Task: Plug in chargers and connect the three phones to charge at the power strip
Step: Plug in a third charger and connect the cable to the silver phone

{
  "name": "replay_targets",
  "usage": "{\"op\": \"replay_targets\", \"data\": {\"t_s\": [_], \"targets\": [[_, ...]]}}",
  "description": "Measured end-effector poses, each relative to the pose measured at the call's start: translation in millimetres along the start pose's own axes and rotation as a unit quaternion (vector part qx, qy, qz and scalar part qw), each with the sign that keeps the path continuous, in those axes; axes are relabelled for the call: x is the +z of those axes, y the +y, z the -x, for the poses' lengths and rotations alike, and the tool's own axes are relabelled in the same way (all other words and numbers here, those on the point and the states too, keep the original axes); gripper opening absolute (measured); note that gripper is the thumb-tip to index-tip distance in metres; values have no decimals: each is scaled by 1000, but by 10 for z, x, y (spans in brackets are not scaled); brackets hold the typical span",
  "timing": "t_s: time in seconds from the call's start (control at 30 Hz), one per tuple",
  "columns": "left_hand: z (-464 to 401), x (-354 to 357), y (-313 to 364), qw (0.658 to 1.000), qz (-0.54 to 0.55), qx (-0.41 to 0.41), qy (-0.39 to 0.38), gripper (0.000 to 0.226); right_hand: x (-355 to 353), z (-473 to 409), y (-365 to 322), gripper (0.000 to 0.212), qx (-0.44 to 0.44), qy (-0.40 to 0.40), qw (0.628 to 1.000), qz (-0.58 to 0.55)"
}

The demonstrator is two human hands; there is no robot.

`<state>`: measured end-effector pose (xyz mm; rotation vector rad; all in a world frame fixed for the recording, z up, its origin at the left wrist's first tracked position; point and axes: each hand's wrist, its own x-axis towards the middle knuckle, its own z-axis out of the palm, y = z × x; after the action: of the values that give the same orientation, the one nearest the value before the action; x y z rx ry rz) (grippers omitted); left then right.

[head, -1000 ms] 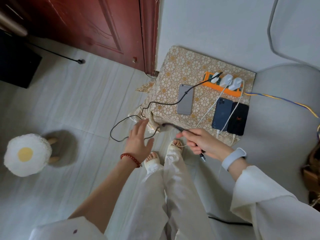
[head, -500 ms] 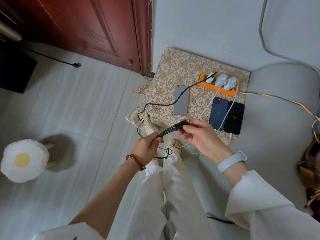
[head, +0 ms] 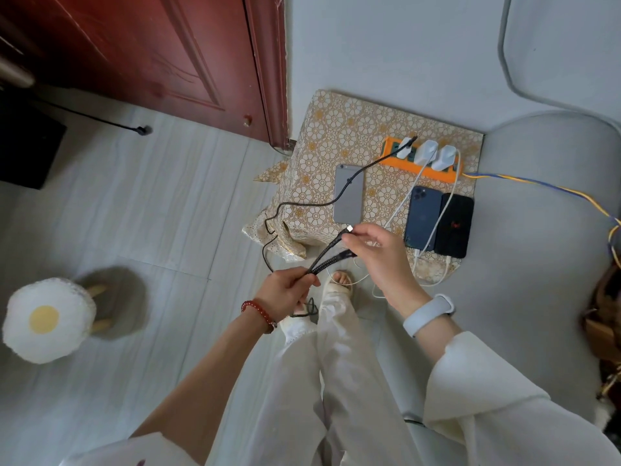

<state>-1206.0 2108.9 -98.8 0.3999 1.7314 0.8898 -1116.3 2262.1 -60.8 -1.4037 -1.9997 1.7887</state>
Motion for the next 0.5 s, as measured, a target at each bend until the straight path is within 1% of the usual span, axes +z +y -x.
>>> {"op": "replay_targets", "data": {"t_s": [0.07,0.1,0.13,0.17,0.23,0.3,0.37,0.43,0.5], "targets": [[-30,44,-22,997,-78,-13,-24,19,17,-3,41,7,-26,-2,997,69],[-59,67,-34,990,-136,-16,-41,17,39,5,77,7,-20,-13,997,73],[-99,90,-54,979,-191,-17,-61,19,66,20,118,5,8,-28,999,46],[-144,107,-79,970,-230,-18,-80,28,98,41,157,6,49,-42,998,-8],[-272,105,-132,957,-267,-30,-107,54,159,39,282,8,129,-42,984,-117],[-453,58,-167,945,-314,-36,-79,67,177,-50,455,6,169,-6,974,-148],[-685,-12,-176,937,-348,-22,-21,69,175,-195,602,12,184,28,972,-140],[-982,-58,-155,935,-354,-3,28,70,175,-385,754,11,190,51,973,-124],[-1282,-74,-107,924,-378,14,53,72,188,-563,862,12,195,56,975,-89]]}}
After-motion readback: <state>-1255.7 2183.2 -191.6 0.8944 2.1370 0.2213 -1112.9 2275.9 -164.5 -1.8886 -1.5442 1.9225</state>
